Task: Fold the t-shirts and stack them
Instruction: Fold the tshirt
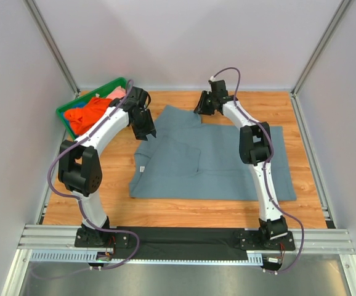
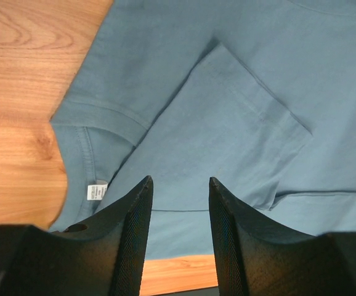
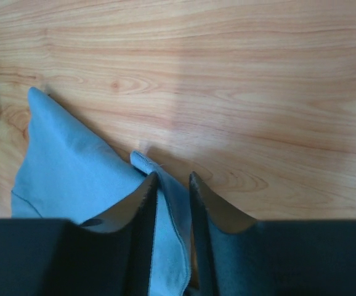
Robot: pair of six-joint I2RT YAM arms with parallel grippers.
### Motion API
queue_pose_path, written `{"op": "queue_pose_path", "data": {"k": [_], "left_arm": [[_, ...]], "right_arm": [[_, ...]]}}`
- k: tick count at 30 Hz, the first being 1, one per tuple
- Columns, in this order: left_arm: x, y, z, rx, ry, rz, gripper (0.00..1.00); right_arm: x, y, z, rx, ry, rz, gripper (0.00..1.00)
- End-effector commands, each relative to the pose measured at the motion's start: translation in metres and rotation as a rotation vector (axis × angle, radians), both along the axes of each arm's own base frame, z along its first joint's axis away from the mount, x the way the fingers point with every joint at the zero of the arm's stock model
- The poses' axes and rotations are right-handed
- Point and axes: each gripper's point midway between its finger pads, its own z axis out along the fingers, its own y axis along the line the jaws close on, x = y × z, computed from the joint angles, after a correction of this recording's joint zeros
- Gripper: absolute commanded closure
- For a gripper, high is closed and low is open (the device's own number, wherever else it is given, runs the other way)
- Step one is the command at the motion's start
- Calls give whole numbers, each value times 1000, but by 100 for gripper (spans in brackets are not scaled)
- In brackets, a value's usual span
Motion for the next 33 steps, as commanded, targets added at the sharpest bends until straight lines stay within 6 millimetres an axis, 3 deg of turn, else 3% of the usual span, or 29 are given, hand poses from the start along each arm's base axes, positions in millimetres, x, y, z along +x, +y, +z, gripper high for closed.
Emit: {"op": "queue_pose_path", "data": {"k": [1, 6, 9, 10, 12, 13, 14, 15, 18, 28, 29, 30, 32, 33], "left_arm": [[1, 4, 15, 5, -47, 1, 52], [2, 3, 14, 1, -44, 3, 52], [2, 2, 15, 1, -45, 3, 52], [3, 2, 16, -3, -48, 3, 52], [3, 2, 16, -1, -47, 5, 52], [3, 2, 15, -2, -46, 7, 52], [3, 2, 14, -1, -42, 8, 52], [4, 2, 14, -3, -46, 10, 52], [4, 1, 4, 1, -20, 12, 52], [-16, 6, -70, 60, 175, 25, 53], [-18, 7, -75, 63, 187, 25, 53], [-19, 7, -79, 65, 199, 24, 53], [-23, 6, -89, 69, 236, 22, 53], [-24, 6, -92, 69, 245, 20, 53]], "right_arm": [[7, -9, -5, -64, -18, -28, 74], [14, -8, 6, -45, -58, -36, 94], [23, -15, 17, -41, -87, -84, 100], [28, -17, 30, -22, -114, -108, 100], [28, -30, 28, 22, -97, -165, 100], [36, -29, 48, 111, -134, -213, 100], [37, -34, 50, 148, -135, -233, 100], [32, -34, 41, 177, -108, -249, 100], [34, -33, 44, 246, -103, -287, 100], [35, -25, 54, 435, -116, -365, 100], [34, -21, 56, 438, -114, -339, 98], [35, -20, 50, 415, -116, -310, 89], [38, -18, 57, 380, -120, -252, 77], [39, -18, 53, 340, -129, -219, 74]]}}
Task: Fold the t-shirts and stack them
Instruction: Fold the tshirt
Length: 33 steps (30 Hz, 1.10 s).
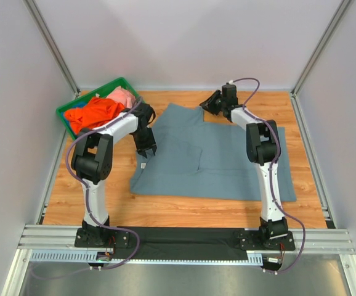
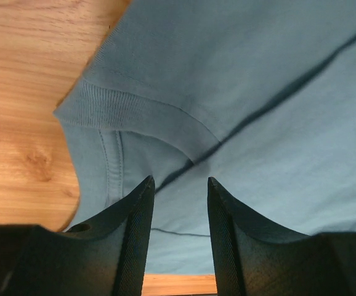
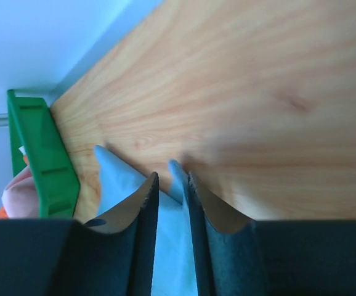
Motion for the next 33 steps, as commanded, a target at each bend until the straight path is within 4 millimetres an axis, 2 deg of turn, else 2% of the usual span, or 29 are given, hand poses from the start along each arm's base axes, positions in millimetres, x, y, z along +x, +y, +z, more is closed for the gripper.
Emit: {"op": "queue_pose_path", "data": {"k": [1, 2, 4, 7, 13, 14, 15, 18, 27, 33], "left_arm": [[-3, -3, -7, -16, 29, 6, 53], [-4, -3, -10, -15, 38, 6, 53], [-10, -2, -18, -10, 68, 6, 53], [-17, -1, -26, -7, 99, 3, 53], [-28, 3, -34, 8, 134, -2, 53], [-29, 4, -35, 11, 138, -3, 53], [-32, 5, -37, 14, 145, -3, 54], [-35, 6, -39, 15, 156, -6, 53], [-32, 6, -35, 14, 143, -21, 54], [-38, 4, -34, -9, 146, -12, 54]], "right_arm": [[13, 7, 31, -47, -93, 96, 72], [15, 8, 38, -43, -108, 122, 70], [16, 10, 30, -65, -95, 161, 68], [8, 6, 8, -117, -26, 180, 68], [1, -7, -14, -214, 26, 181, 65], [0, -9, -25, -225, 45, 183, 63], [0, -8, -24, -227, 51, 190, 62], [-6, -5, -38, -219, 91, 232, 62], [-15, 7, -38, -173, 86, 282, 65], [-18, 14, -40, -159, 89, 322, 66]]}}
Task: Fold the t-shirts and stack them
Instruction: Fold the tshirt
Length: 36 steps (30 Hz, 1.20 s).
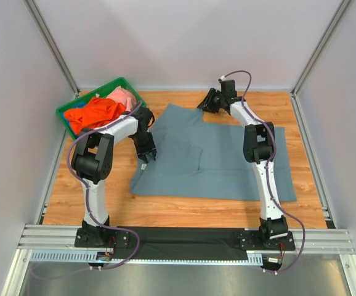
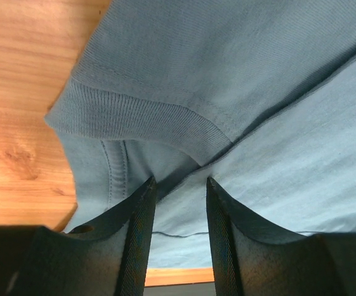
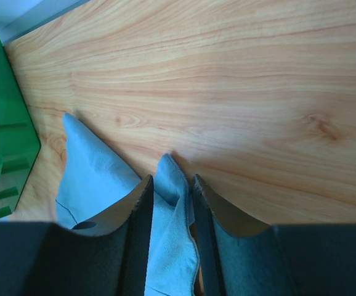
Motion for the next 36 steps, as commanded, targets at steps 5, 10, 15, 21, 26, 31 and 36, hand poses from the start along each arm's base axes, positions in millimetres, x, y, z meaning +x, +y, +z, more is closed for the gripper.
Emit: {"op": "queue_pose_path", "data": {"k": [5, 10, 15, 21, 26, 31, 36], "left_arm": [[-17, 7, -12, 23, 59, -9, 54], [-17, 7, -12, 16, 56, -2, 54], [-19, 8, -12, 20, 61, -2, 54], [-20, 9, -11, 20, 63, 3, 54], [-29, 11, -16, 9, 103, 42, 54], [-31, 11, -16, 2, 115, 55, 54], [-28, 6, -10, -20, 108, 64, 54]], "right_arm": [[-18, -1, -41, -44, 121, 10, 69], [-6, 1, -32, -23, 76, -24, 76], [4, 3, -22, 7, 38, -41, 88], [20, 7, 10, 136, -38, -85, 100], [45, -15, 80, 307, -194, -197, 100], [40, -29, 89, 373, -202, -275, 100], [31, -25, 95, 456, -227, -275, 99]]}}
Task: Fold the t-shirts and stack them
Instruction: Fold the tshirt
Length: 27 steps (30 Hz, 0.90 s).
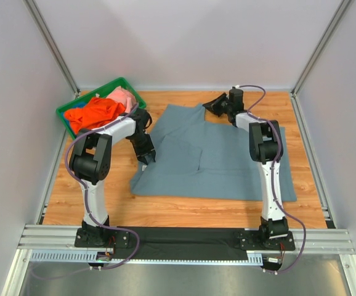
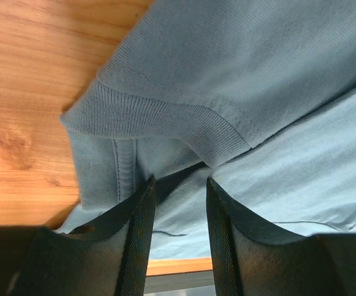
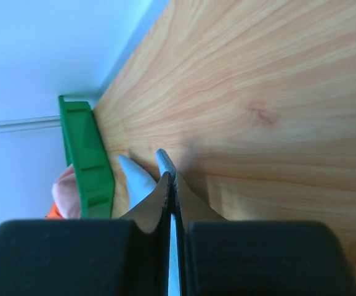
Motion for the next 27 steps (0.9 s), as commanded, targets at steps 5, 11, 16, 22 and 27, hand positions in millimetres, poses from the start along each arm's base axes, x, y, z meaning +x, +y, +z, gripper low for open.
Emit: {"op": "queue_pose_path", "data": {"k": [5, 11, 16, 22, 27], "left_arm": [[11, 1, 26, -4, -17, 27, 53], [47, 11, 80, -17, -134, 78, 50], [55, 30, 89, 13, -164, 95, 50], [51, 44, 98, 25, -204, 103, 49], [45, 46, 107, 19, -245, 82, 49]], "right_arm": [[10, 16, 106, 75, -263, 87, 100], [-28, 40, 119, -1, -274, 289, 100], [-75, 62, 117, -117, -278, 480, 100], [-167, 62, 79, -249, -105, 648, 100], [-241, 39, 37, -413, 15, 665, 100]]}}
